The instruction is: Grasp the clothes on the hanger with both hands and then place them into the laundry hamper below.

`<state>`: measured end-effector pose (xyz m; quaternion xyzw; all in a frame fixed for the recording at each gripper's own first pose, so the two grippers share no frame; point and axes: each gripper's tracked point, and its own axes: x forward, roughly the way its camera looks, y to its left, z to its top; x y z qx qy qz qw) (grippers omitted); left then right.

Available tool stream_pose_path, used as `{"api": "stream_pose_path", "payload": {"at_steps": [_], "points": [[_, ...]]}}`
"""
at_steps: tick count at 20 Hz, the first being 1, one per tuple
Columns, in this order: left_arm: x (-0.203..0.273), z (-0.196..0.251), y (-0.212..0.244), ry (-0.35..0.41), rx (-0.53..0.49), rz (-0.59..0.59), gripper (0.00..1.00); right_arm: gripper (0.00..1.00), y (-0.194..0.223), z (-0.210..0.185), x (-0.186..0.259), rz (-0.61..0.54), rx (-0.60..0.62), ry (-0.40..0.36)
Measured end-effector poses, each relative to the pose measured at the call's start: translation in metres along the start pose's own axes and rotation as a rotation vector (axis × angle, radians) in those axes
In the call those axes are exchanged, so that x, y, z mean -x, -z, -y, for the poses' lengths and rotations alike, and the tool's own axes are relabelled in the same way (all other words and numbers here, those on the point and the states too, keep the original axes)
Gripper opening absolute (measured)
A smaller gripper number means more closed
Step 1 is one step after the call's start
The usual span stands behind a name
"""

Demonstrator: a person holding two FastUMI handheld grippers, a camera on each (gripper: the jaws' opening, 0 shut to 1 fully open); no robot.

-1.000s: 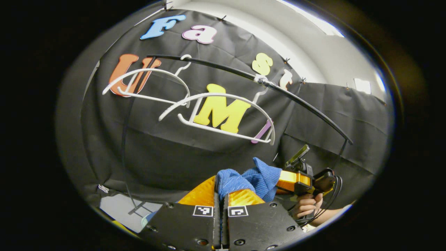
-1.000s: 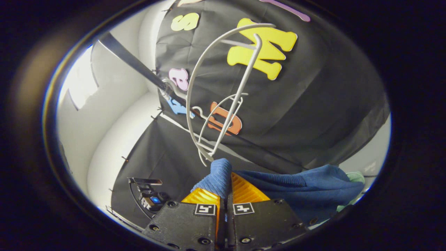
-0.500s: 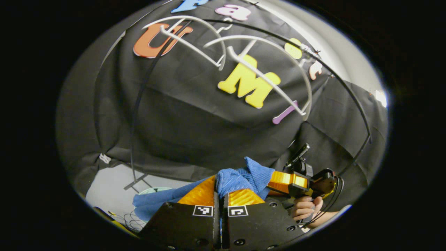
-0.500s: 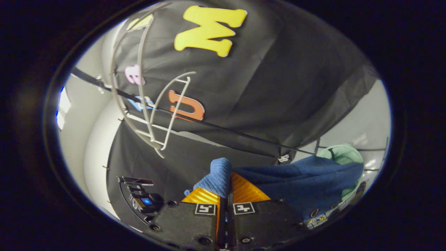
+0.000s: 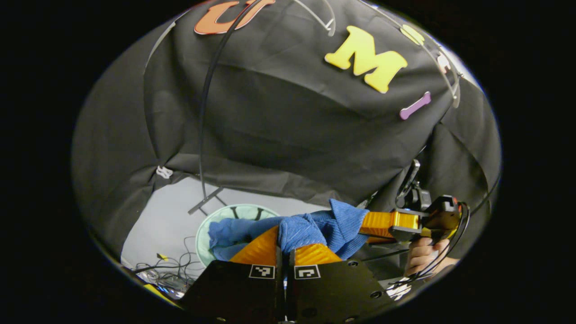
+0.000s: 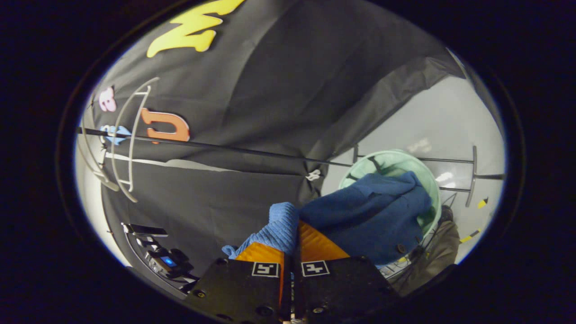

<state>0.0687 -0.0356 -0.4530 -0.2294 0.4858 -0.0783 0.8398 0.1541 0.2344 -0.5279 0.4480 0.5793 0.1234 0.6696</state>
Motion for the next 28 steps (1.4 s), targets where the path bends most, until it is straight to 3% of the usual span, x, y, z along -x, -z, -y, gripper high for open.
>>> {"api": "stream_pose_path", "payload": {"at_steps": [4, 7, 13, 14, 15, 17, 19, 20, 21, 22, 23, 24, 25, 26, 28], "points": [[-0.001, 0.002, 0.009, -0.035, 0.005, -0.079, 0.02, 0.02, -0.006, 0.034, -0.021, -0.023, -0.007, 0.127], [-0.009, -0.005, 0.020, -0.073, -0.003, -0.131, 0.02, 0.06, -0.003, 0.040, -0.028, -0.040, -0.010, 0.192], [-0.025, -0.023, 0.050, -0.197, 0.040, -0.270, 0.04, 0.19, 0.000, 0.055, -0.023, -0.100, 0.048, 0.355], [-0.026, -0.022, 0.054, -0.193, 0.053, -0.294, 0.13, 0.22, 0.001, 0.056, -0.024, -0.116, 0.061, 0.371], [-0.024, -0.020, 0.055, -0.182, 0.067, -0.309, 0.07, 0.24, 0.002, 0.053, -0.027, -0.132, 0.081, 0.371], [-0.023, -0.018, 0.058, -0.160, 0.085, -0.314, 0.34, 0.29, 0.005, 0.046, -0.027, -0.148, 0.112, 0.363], [-0.025, -0.020, 0.059, -0.156, 0.080, -0.312, 0.66, 0.41, 0.001, 0.041, -0.029, -0.140, 0.157, 0.352], [-0.022, -0.020, 0.057, -0.158, 0.076, -0.313, 0.78, 0.52, -0.002, 0.041, -0.028, -0.130, 0.187, 0.360], [-0.020, -0.020, 0.058, -0.157, 0.072, -0.315, 0.67, 0.58, -0.003, 0.041, -0.024, -0.118, 0.218, 0.373], [-0.018, -0.020, 0.060, -0.155, 0.072, -0.318, 0.94, 0.68, -0.001, 0.044, -0.015, -0.109, 0.252, 0.389], [-0.016, -0.018, 0.061, -0.150, 0.072, -0.320, 0.87, 0.78, 0.001, 0.044, -0.009, -0.103, 0.278, 0.398], [-0.013, -0.018, 0.062, -0.149, 0.073, -0.321, 0.89, 0.81, 0.001, 0.040, -0.003, -0.085, 0.302, 0.409], [-0.009, -0.017, 0.063, -0.149, 0.071, -0.322, 0.89, 0.82, -0.002, 0.034, 0.002, -0.060, 0.326, 0.421], [-0.004, -0.018, 0.062, -0.151, 0.062, -0.320, 0.99, 0.82, -0.005, 0.033, 0.007, -0.030, 0.351, 0.441], [0.008, -0.024, 0.061, -0.170, 0.018, -0.316, 1.00, 0.83, -0.006, 0.031, 0.023, 0.016, 0.397, 0.470]]}}
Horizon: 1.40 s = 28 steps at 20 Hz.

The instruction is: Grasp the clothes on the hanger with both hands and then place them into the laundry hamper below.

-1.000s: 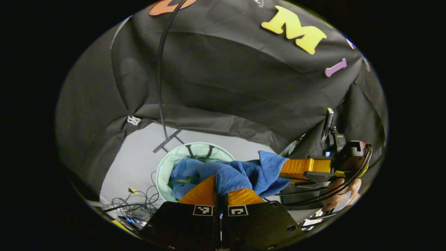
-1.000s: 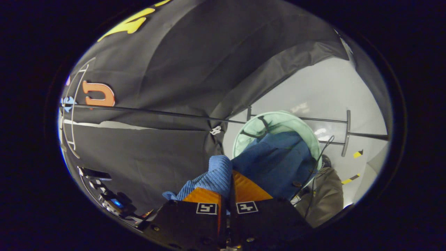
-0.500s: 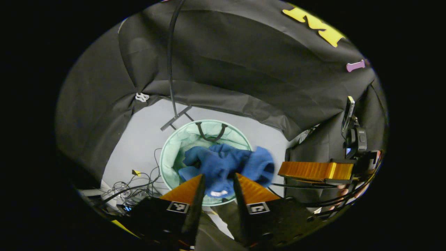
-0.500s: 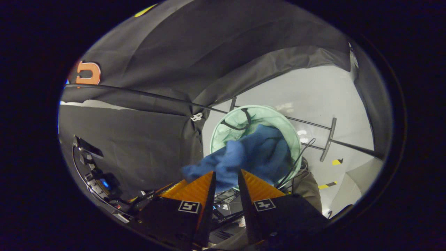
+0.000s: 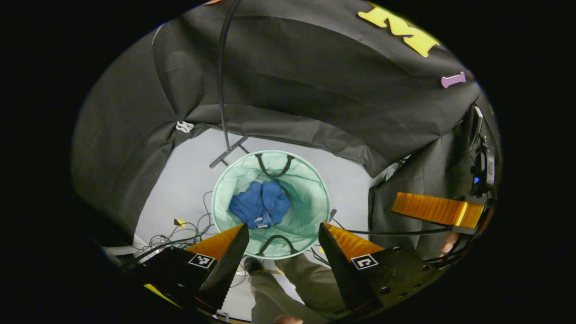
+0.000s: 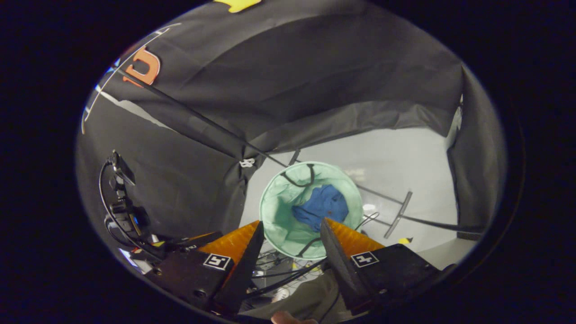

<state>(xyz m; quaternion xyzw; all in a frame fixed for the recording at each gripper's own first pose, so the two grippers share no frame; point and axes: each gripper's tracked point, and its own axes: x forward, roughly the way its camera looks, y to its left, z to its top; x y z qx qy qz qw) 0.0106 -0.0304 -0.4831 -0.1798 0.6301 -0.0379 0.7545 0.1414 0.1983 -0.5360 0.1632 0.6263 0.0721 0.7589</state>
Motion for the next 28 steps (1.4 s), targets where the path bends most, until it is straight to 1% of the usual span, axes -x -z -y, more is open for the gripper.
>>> {"api": "stream_pose_path", "payload": {"at_steps": [1, 2, 3, 4, 5, 6, 7, 8, 9, 10, 11, 12, 13, 14, 15, 16, 17, 18, 19, 21, 22, 23, 24, 25, 26, 28], "points": [[0.007, -0.007, 0.002, -0.017, -0.028, 0.008, 0.95, 0.83, 0.001, 0.002, 0.013, 0.037, 0.011, 0.012], [0.014, -0.010, 0.001, -0.031, -0.056, 0.018, 0.96, 0.83, -0.001, 0.000, 0.023, 0.078, 0.016, 0.014], [0.020, -0.013, -0.001, -0.042, -0.082, 0.030, 0.95, 0.79, -0.003, 0.000, 0.035, 0.118, 0.009, 0.020], [0.027, -0.014, -0.003, -0.048, -0.105, 0.045, 1.00, 0.83, -0.003, -0.001, 0.045, 0.152, 0.000, 0.020], [0.035, -0.013, -0.004, -0.050, -0.126, 0.059, 1.00, 0.83, -0.002, -0.002, 0.059, 0.189, -0.012, 0.025], [0.042, -0.011, -0.007, -0.048, -0.146, 0.076, 0.95, 0.83, -0.002, -0.003, 0.070, 0.220, -0.019, 0.028], [0.049, -0.008, -0.007, -0.042, -0.160, 0.093, 0.95, 0.83, -0.001, -0.003, 0.079, 0.247, -0.026, 0.037], [0.056, -0.003, -0.008, -0.033, -0.171, 0.109, 1.00, 0.83, 0.000, -0.003, 0.089, 0.276, -0.029, 0.041], [0.063, 0.002, -0.009, -0.022, -0.181, 0.127, 0.96, 0.83, 0.002, -0.005, 0.099, 0.300, -0.036, 0.045], [0.072, 0.007, -0.009, -0.011, -0.192, 0.138, 0.95, 0.83, 0.007, -0.007, 0.108, 0.320, -0.042, 0.043], [0.079, 0.011, -0.008, -0.001, -0.203, 0.155, 0.96, 0.83, 0.013, -0.008, 0.115, 0.336, -0.051, 0.040], [0.088, 0.015, -0.010, 0.006, -0.216, 0.175, 1.00, 0.83, 0.018, -0.008, 0.121, 0.358, -0.055, 0.035], [0.098, 0.018, -0.012, 0.013, -0.231, 0.198, 1.00, 0.83, 0.021, -0.010, 0.129, 0.382, -0.057, 0.034], [0.109, 0.021, -0.016, 0.015, -0.244, 0.228, 0.95, 0.83, 0.023, -0.014, 0.142, 0.411, -0.052, 0.028], [0.123, 0.027, -0.020, 0.024, -0.258, 0.263, 1.00, 0.83, 0.020, -0.019, 0.154, 0.447, -0.043, 0.022], [0.135, 0.030, -0.024, 0.028, -0.267, 0.295, 0.96, 0.83, 0.020, -0.024, 0.170, 0.478, -0.031, 0.026], [0.151, 0.036, -0.029, 0.039, -0.276, 0.338, 1.00, 0.83, 0.020, -0.028, 0.185, 0.509, -0.009, 0.029], [0.165, 0.038, -0.033, 0.040, -0.279, 0.371, 0.96, 0.83, 0.021, -0.030, 0.200, 0.538, 0.011, 0.042], [0.180, 0.041, -0.039, 0.045, -0.283, 0.415, 0.95, 0.83, 0.020, -0.034, 0.215, 0.573, 0.037, 0.044], [0.212, 0.045, -0.048, 0.042, -0.290, 0.502, 0.96, 0.83, 0.020, -0.043, 0.244, 0.642, 0.088, 0.045], [0.229, 0.050, -0.051, 0.039, -0.294, 0.550, 1.00, 0.83, 0.021, -0.047, 0.257, 0.679, 0.115, 0.044], [0.250, 0.055, -0.054, 0.032, -0.298, 0.607, 0.95, 0.83, 0.021, -0.053, 0.272, 0.720, 0.143, 0.039], [0.267, 0.061, -0.056, 0.027, -0.302, 0.660, 1.00, 0.83, 0.021, -0.057, 0.285, 0.759, 0.169, 0.033], [0.286, 0.062, -0.055, 0.016, -0.303, 0.709, 0.95, 0.83, 0.024, -0.060, 0.299, 0.794, 0.194, 0.026], [0.301, 0.066, -0.054, 0.014, -0.301, 0.758, 0.95, 0.83, 0.027, -0.063, 0.315, 0.827, 0.219, 0.017], [0.345, 0.073, -0.052, 0.001, -0.286, 0.870, 0.95, 0.83, 0.029, -0.065, 0.347, 0.899, 0.272, 0.002]]}}
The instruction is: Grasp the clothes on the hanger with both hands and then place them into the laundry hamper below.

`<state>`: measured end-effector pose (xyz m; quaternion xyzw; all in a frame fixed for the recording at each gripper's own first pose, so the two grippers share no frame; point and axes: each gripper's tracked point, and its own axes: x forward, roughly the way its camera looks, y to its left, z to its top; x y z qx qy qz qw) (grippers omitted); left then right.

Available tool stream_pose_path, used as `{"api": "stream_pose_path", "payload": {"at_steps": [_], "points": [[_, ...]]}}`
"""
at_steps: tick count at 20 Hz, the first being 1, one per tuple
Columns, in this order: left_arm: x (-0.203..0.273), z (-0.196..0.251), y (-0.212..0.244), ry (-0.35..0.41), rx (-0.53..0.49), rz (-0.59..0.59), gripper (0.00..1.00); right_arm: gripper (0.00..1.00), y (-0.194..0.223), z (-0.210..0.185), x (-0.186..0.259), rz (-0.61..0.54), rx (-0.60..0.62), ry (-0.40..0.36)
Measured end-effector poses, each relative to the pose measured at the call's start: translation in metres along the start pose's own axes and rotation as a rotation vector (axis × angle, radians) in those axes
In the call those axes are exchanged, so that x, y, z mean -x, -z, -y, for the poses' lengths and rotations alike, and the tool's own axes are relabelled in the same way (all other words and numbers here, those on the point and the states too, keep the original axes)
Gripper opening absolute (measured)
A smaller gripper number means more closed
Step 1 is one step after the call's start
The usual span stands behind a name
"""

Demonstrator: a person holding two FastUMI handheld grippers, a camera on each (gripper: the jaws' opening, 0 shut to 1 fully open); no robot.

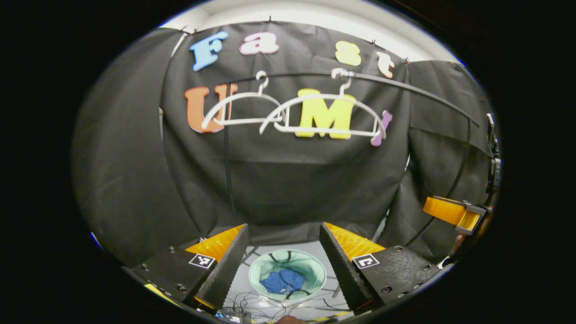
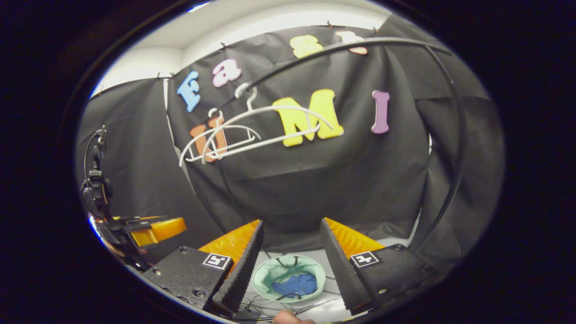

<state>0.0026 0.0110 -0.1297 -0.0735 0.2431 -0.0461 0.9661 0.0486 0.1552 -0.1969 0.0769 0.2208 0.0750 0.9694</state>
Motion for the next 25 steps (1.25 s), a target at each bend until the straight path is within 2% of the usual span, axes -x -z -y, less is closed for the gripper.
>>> {"api": "stream_pose_path", "payload": {"at_steps": [1, 2, 3, 4, 7, 10, 13, 19, 25], "points": [[0.018, 0.000, -0.014, -0.021, 0.003, 0.055, 0.95, 0.83, -0.009, -0.001, 0.007, 0.035, 0.027, -0.004], [0.038, 0.002, -0.023, -0.047, 0.006, 0.108, 1.00, 0.80, -0.020, 0.001, 0.019, 0.069, 0.054, -0.005], [0.057, 0.004, -0.021, -0.070, 0.015, 0.159, 1.00, 0.80, -0.027, 0.003, 0.029, 0.099, 0.083, -0.001], [0.074, 0.007, -0.023, -0.086, 0.024, 0.215, 1.00, 0.85, -0.037, 0.004, 0.038, 0.137, 0.107, -0.004], [0.119, 0.014, -0.021, -0.131, 0.058, 0.357, 1.00, 0.86, -0.059, 0.016, 0.083, 0.222, 0.159, -0.001], [0.151, 0.015, -0.006, -0.163, 0.040, 0.462, 1.00, 0.86, -0.073, 0.025, 0.135, 0.279, 0.150, -0.045], [0.193, 0.032, -0.028, -0.193, 0.004, 0.518, 1.00, 0.85, -0.084, 0.039, 0.170, 0.317, 0.143, -0.070], [0.246, 0.039, -0.029, -0.240, -0.029, 0.562, 1.00, 0.86, -0.097, 0.062, 0.213, 0.384, 0.176, -0.064], [0.270, 0.054, -0.042, -0.213, -0.077, 0.595, 1.00, 0.85, -0.107, 0.089, 0.243, 0.402, 0.162, -0.028]]}}
